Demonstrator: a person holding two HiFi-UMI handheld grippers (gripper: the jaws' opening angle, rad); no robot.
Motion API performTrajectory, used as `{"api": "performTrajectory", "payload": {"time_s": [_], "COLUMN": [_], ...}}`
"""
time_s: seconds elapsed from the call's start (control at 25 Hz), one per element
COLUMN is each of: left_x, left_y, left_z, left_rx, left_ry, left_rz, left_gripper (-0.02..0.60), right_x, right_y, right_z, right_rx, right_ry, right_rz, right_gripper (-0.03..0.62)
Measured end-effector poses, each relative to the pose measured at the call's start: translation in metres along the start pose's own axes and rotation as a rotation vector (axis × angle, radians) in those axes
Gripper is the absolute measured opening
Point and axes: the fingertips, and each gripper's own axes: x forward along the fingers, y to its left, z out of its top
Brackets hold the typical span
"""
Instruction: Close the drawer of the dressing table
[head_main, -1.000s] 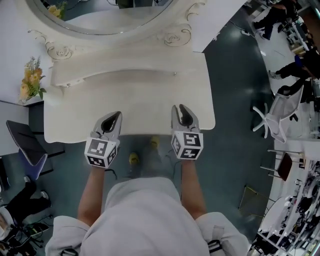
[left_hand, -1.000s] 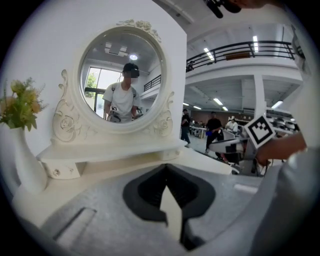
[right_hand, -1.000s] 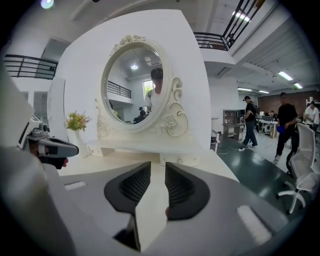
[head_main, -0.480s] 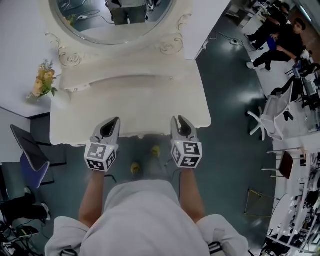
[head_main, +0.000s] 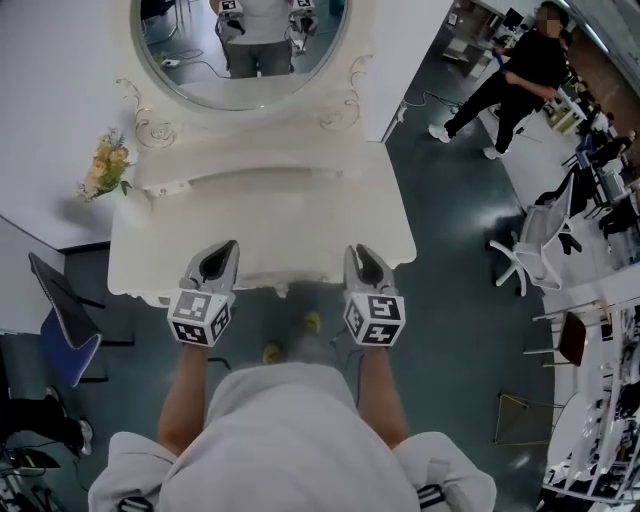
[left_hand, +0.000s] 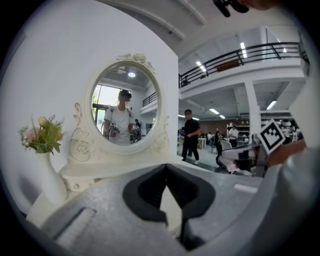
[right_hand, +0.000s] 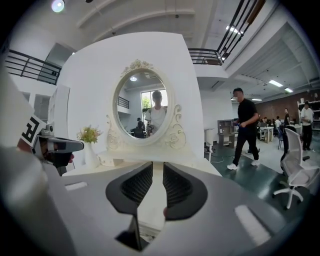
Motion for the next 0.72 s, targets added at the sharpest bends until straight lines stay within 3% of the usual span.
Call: {"api": "performTrajectory", "payload": {"time_s": [0.16,0.72], "left_x": [-0.009,-0.022], "left_y": [-0.002,-0.003], "left_z": [0.010,0.032], "left_rx": [0.009,0.022], "left_ry": [-0.021,-0.069], "left_rz": [0.003,0.010], "left_gripper": [-0.002,-0.002], "right_x": [-0.014,-0.037], "right_y": [0.002,0.000], "right_z": [0.007,0.020], "right_rx": [0.039,0.018], "right_ry": [-0.022,-0.047], "right_rz": [0.006,-0.030], "right_gripper": [0.063,0.008]}}
